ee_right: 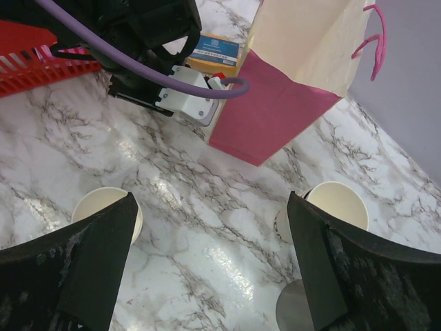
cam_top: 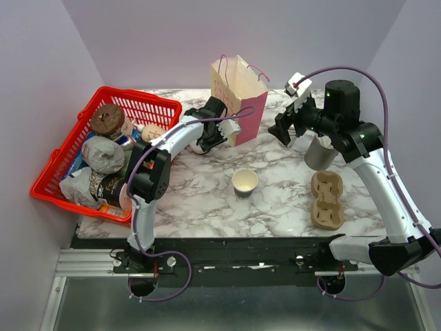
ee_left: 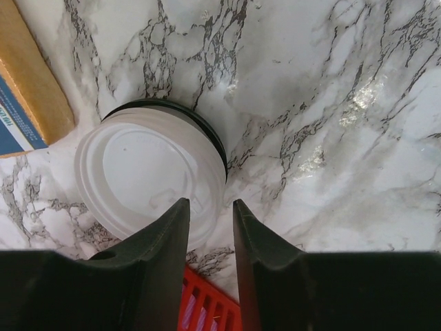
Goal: Pack the takeout coffee
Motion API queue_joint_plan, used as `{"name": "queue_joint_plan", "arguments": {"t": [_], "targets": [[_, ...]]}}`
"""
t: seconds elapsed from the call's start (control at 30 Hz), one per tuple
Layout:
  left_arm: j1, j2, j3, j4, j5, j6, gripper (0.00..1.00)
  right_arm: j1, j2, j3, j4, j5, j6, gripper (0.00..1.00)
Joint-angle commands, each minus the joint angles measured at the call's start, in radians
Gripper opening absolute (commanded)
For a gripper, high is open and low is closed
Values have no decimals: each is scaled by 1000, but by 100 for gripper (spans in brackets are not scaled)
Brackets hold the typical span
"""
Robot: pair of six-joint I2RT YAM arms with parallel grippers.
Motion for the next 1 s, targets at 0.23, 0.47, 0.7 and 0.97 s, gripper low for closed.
{"name": "queue_joint_plan", "arguments": {"t": [0.23, 0.47, 0.7, 0.97], "targets": [[8, 43, 61, -44, -29, 1, 28, -4, 8, 8, 0, -18, -3, 98], [13, 52, 81, -55, -25, 2, 20, -4, 11, 2, 0, -15, -11, 98], [14, 56, 88, -59, -18, 4, 18, -4, 8, -4, 0, -9, -14, 98], [16, 59, 83, -70, -13, -4, 9, -4, 5, -11, 0, -7, -17, 98]]}}
